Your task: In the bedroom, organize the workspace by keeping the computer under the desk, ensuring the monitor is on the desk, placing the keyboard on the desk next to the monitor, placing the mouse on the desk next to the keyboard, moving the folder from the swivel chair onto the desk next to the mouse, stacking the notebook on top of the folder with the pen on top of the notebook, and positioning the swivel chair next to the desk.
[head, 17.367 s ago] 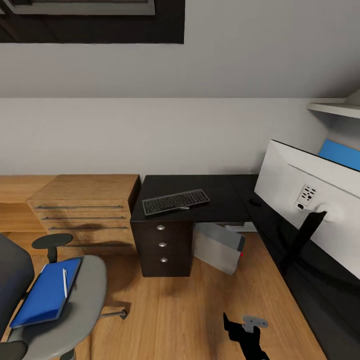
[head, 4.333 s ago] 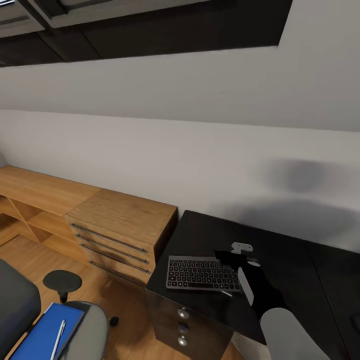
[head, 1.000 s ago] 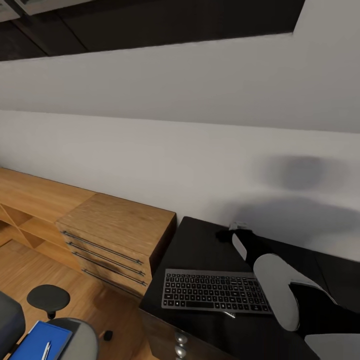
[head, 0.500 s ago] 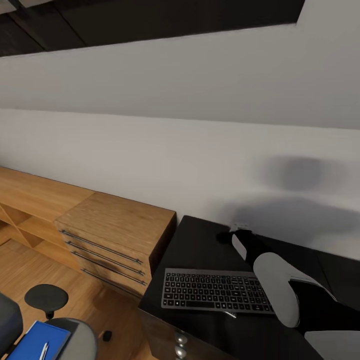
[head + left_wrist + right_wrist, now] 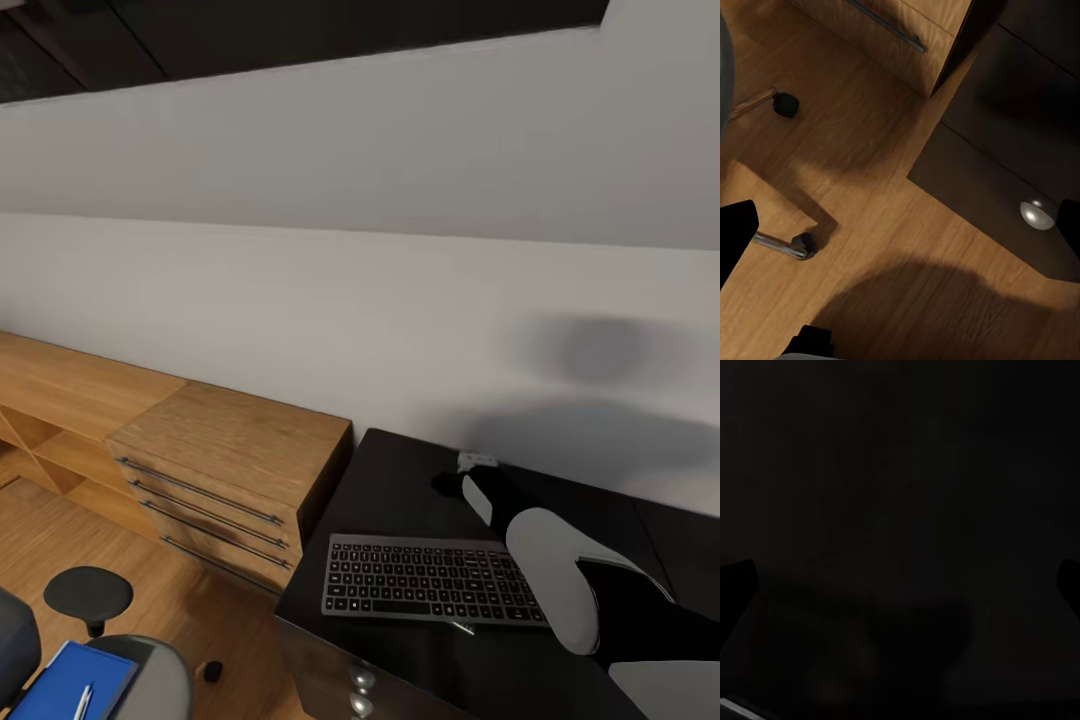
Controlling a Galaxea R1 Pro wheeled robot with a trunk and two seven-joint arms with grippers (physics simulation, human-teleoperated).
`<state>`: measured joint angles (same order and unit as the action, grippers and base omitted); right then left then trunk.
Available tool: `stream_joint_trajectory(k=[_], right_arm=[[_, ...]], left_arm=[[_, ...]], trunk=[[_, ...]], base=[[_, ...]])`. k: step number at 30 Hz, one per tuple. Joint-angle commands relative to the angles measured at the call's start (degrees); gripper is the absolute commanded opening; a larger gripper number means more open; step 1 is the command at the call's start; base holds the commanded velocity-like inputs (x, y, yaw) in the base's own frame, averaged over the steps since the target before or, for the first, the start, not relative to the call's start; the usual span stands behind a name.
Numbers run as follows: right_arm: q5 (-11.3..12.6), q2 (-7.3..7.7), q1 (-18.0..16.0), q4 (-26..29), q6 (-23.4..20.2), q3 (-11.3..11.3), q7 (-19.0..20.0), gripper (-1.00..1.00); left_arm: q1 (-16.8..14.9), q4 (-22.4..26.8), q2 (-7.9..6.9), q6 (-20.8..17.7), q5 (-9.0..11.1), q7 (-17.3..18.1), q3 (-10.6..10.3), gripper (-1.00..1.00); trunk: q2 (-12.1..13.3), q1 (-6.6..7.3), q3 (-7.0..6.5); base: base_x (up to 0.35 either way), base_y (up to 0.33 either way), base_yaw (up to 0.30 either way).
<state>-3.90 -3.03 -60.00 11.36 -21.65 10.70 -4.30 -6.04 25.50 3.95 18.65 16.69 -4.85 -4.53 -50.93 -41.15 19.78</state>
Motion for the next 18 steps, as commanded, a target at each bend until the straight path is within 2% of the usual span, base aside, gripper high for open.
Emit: stream_joint_trajectory(k=[1, 18], right_arm=[[-0.4, -0.05, 0.0, -0.2, -0.3, 0.5, -0.1, 1.00], [-0.3, -0.22, 0.0, -2.4, -0.5, 0.5, -0.1, 1.00]], left_arm=[[-0.1, 0.0, -0.04, 0.2, 0.3, -0.5, -0.5, 1.00], [0.0, 0.0, -0.02, 0.2, 0.3, -0.5, -0.5, 1.00]], trunk=[[-0.5, -0.23, 0.25], [-6.9, -3.75, 3.13]], base=[[0.000, 0.000, 0.000], [0.000, 0.000, 0.000]])
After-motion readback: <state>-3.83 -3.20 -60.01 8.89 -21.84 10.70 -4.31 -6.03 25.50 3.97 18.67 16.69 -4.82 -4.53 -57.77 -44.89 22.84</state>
